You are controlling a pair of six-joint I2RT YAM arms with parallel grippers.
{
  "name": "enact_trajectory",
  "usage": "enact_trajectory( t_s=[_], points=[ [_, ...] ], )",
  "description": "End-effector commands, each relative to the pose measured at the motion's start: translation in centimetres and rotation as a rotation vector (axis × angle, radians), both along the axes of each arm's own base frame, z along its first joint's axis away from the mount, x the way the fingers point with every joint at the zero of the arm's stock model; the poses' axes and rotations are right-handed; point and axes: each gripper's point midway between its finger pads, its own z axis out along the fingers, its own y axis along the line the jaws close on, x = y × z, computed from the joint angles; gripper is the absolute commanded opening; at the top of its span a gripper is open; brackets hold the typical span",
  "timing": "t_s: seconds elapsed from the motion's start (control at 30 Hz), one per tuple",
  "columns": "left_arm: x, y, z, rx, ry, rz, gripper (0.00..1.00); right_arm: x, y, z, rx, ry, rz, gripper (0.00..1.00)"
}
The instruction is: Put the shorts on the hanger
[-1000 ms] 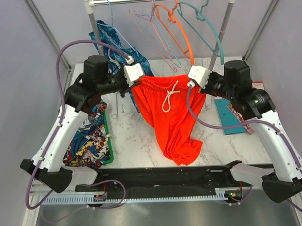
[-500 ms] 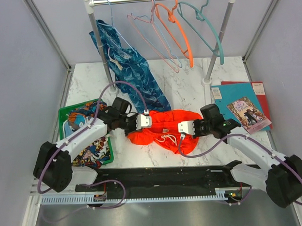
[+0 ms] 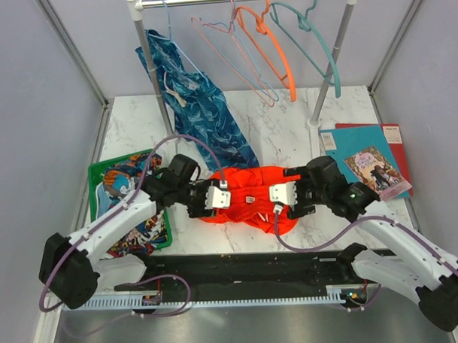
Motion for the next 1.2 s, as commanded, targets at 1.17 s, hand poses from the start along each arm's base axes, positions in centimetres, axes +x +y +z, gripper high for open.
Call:
enact_trajectory(
  t_s=[1.17],
  points=[
    [-0.8,1.4,28.7,-0.643,-0.115,0.382,0.92,21.9,-6.6,35.2,0.994,-0.098,-0.881,0.94]
  ],
)
